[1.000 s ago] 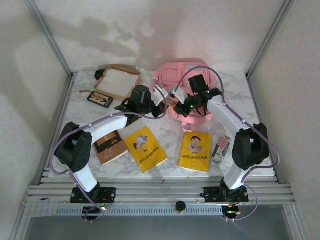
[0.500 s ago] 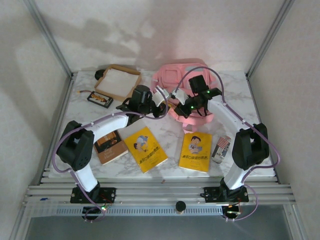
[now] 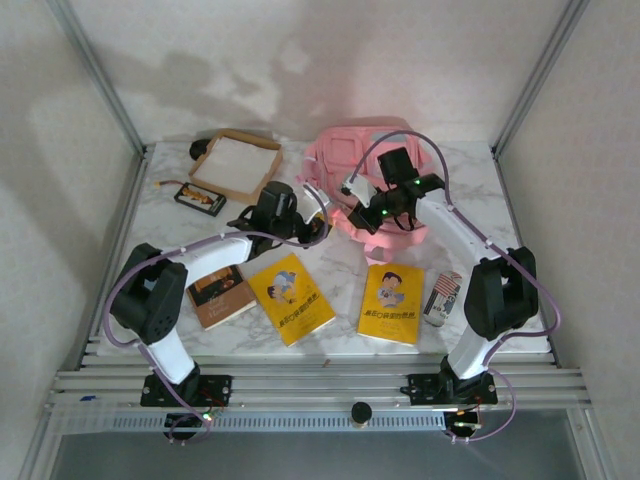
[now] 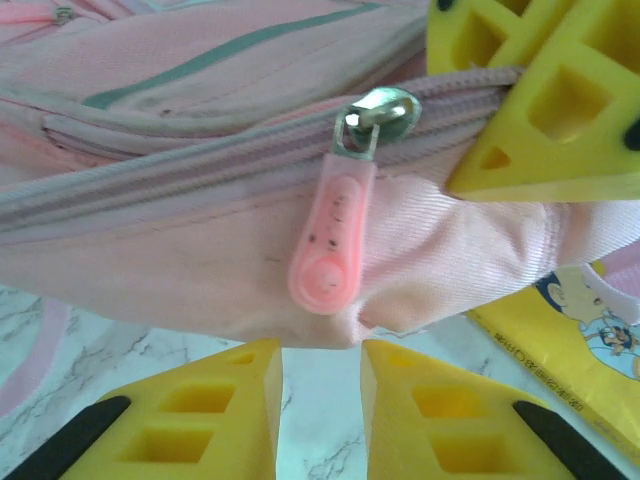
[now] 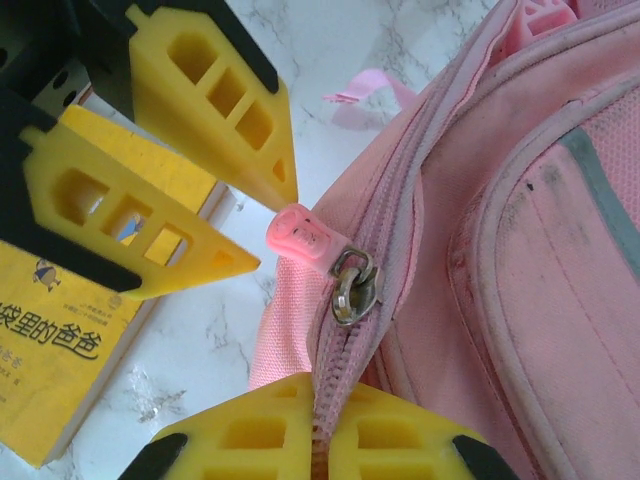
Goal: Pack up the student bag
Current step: Unzip the student bag at the center of the table.
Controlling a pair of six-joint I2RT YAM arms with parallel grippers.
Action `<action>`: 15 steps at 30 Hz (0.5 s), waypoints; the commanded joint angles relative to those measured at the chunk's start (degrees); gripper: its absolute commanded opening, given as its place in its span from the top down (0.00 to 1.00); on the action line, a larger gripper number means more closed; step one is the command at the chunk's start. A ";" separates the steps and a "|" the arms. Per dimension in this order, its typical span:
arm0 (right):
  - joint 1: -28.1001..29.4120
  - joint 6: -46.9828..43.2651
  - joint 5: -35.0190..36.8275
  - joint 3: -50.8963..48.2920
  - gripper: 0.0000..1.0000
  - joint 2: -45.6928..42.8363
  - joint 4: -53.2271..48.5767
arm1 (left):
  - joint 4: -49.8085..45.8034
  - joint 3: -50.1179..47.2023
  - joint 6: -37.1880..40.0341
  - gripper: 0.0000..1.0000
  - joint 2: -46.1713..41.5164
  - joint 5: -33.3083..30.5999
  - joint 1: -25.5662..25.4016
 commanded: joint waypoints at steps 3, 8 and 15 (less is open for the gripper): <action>-0.08 -0.71 -4.26 3.50 1.00 -0.55 2.77 | 3.87 -1.73 -1.25 0.72 -2.37 3.01 -0.51; -0.12 -0.75 -4.80 3.42 1.00 -0.48 2.83 | 3.54 0.31 1.22 0.74 -1.37 1.19 -1.89; -0.14 -0.93 -4.98 2.45 1.00 -0.73 2.68 | 6.34 0.94 2.29 0.78 -1.87 -0.29 -1.87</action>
